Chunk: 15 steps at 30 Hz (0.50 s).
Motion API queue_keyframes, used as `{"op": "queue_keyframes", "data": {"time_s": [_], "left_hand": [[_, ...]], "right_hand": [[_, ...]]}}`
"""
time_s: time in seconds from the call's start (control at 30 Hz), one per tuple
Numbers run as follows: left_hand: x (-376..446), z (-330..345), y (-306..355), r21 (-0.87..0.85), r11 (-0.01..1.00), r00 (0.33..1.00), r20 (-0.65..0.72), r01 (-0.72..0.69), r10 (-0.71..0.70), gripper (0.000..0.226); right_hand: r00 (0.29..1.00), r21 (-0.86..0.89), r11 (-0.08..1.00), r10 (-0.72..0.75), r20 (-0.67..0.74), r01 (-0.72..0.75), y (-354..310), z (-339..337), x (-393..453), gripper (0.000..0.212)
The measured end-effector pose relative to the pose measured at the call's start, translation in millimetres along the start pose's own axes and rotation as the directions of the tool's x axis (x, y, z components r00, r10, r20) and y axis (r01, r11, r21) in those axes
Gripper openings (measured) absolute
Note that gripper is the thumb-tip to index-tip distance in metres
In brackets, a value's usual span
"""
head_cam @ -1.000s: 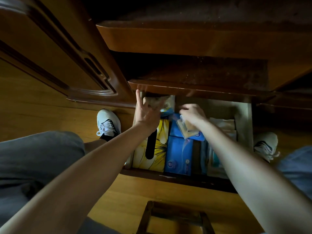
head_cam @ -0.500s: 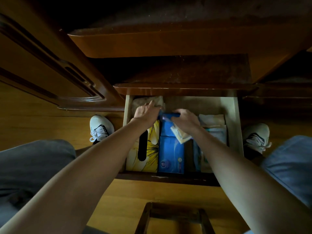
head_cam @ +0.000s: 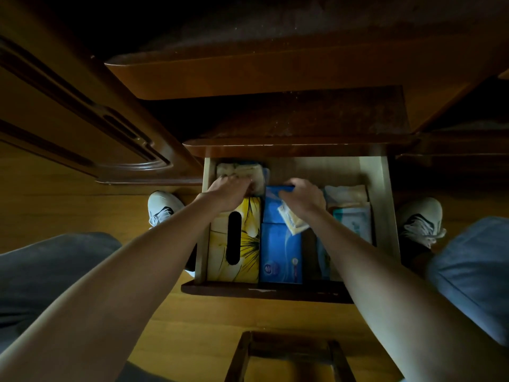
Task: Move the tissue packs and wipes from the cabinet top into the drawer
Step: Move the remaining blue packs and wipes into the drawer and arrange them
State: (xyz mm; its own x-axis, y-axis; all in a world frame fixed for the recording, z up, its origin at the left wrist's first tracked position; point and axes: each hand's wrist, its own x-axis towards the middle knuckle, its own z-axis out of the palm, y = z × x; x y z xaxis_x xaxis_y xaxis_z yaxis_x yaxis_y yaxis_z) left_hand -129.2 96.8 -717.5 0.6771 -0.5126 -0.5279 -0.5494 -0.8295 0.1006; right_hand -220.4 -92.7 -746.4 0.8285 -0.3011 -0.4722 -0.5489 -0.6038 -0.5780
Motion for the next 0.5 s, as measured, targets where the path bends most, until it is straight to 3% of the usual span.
{"op": "queue_keyframes", "data": {"time_s": [0.17, 0.3, 0.4, 0.47, 0.5], "left_hand": [[-4, 5, -2, -0.146, 0.989, 0.985, -0.175, -0.022, -0.004, 0.06], [-22, 2, 9, -0.238, 0.969, 0.95, -0.312, -0.071, -0.007, 0.039], [-51, -4, 25, -0.393, 0.915, 0.887, -0.45, -0.096, -0.101, 0.033], [-73, -6, 44, -0.663, 0.743, 0.879, -0.401, -0.085, -0.257, 0.029], [-82, -7, 56, -0.834, 0.549, 0.911, -0.267, -0.054, -0.315, 0.029]], "right_hand": [[0.998, 0.031, 0.999, -0.013, 0.068, 0.011, 1, -6, 5, 0.034], [0.997, 0.181, 0.984, -0.02, 0.073, 0.006, -2, -16, 2, 0.025], [0.999, 0.259, 0.965, 0.041, -0.015, -0.036, 2, -26, -11, 0.021], [0.984, 0.344, 0.934, 0.141, -0.109, -0.096, 3, -32, -22, 0.033], [0.971, 0.417, 0.899, 0.202, -0.127, -0.132, 0, -35, -30, 0.036]]}}
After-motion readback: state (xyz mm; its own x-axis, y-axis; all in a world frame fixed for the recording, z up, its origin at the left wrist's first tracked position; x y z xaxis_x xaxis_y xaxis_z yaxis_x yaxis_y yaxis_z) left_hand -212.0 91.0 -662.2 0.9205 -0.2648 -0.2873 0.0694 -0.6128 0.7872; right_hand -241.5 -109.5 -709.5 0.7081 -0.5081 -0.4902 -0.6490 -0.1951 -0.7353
